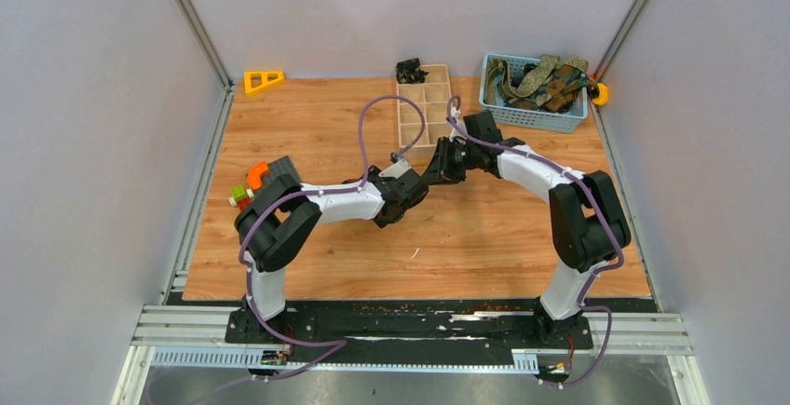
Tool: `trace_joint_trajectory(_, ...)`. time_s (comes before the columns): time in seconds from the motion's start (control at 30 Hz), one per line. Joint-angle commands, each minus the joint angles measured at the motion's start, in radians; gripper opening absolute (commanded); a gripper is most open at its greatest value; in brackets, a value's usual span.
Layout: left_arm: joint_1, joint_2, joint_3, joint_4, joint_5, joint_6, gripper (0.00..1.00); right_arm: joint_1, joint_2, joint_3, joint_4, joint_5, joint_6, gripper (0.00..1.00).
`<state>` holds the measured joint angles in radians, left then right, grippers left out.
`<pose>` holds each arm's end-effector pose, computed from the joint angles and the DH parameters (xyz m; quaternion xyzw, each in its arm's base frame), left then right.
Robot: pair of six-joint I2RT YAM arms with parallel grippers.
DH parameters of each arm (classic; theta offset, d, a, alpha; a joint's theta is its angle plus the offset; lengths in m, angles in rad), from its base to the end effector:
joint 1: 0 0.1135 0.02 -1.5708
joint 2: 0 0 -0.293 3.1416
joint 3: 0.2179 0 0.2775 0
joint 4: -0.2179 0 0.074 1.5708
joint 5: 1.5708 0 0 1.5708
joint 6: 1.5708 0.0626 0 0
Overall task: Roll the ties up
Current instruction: Roll the tie at the center of the board.
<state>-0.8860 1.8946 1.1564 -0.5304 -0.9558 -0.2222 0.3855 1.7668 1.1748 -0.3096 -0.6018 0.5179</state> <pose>0.2842 -0.2672 0.1482 0.2206 0.8525 0.3163 0.3529 0.3696 0.1882 0.2010 -0.0374 0.9066 0.3888 0.1600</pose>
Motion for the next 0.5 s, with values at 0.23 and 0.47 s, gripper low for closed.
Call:
trace_joint_trajectory(0.23, -0.04, 0.084, 0.062, -0.016, 0.145, -0.061, 0.49, -0.031, -0.088, -0.038, -0.01, 0.013, -0.029, 0.2)
trace_joint_trajectory(0.47, -0.041, 0.076, 0.071, 0.004, 0.254, -0.069, 0.56, -0.034, -0.091, -0.045, -0.007, 0.01, -0.029, 0.2)
